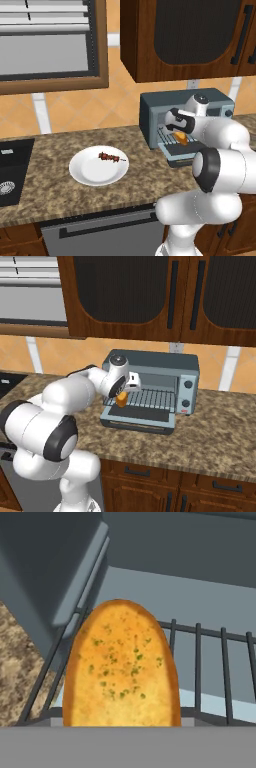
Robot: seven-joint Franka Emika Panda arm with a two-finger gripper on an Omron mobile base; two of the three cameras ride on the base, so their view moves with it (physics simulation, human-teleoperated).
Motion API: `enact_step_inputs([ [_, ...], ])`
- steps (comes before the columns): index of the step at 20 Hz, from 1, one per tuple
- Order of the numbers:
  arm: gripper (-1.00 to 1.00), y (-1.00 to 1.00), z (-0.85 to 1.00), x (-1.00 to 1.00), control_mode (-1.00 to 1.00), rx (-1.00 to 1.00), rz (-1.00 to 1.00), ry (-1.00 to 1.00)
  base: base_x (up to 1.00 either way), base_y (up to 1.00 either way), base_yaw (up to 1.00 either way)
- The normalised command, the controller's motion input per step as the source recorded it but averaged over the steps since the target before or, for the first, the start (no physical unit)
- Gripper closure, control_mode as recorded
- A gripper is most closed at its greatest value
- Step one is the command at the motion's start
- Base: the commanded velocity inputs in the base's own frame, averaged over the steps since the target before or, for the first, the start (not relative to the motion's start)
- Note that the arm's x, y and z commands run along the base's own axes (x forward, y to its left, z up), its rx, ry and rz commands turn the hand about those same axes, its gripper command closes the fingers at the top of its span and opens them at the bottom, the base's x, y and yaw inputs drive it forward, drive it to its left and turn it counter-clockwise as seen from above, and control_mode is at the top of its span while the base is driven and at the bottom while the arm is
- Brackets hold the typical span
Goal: Pick up the kebab skewer and baguette bread, and place them inside the toaster oven. Close the toaster oven door and start by setting the timer.
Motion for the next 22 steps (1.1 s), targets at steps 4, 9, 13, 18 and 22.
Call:
enact_step_inputs([
  [4, -1.00, -0.07, -0.05, 0.00, -1.00, 0.00, 0.00, 0.00, 0.00, 0.00, 0.00],
  [9, -1.00, -0.10, 0.00, 0.00, -1.00, 0.00, 0.00, -0.01, 0.00, 0.00, 0.00],
  [13, -1.00, -0.03, 0.00, -0.01, -1.00, 0.00, 0.00, 0.00, 0.00, 0.00, 0.00],
  [18, -1.00, -0.08, 0.10, -0.69, -1.00, 0.00, -0.02, 0.00, 0.00, 0.00, 0.00],
  [22, -1.00, 0.44, 0.25, -0.93, -1.00, 0.00, -0.03, 0.01, 0.00, 0.00, 0.00],
])
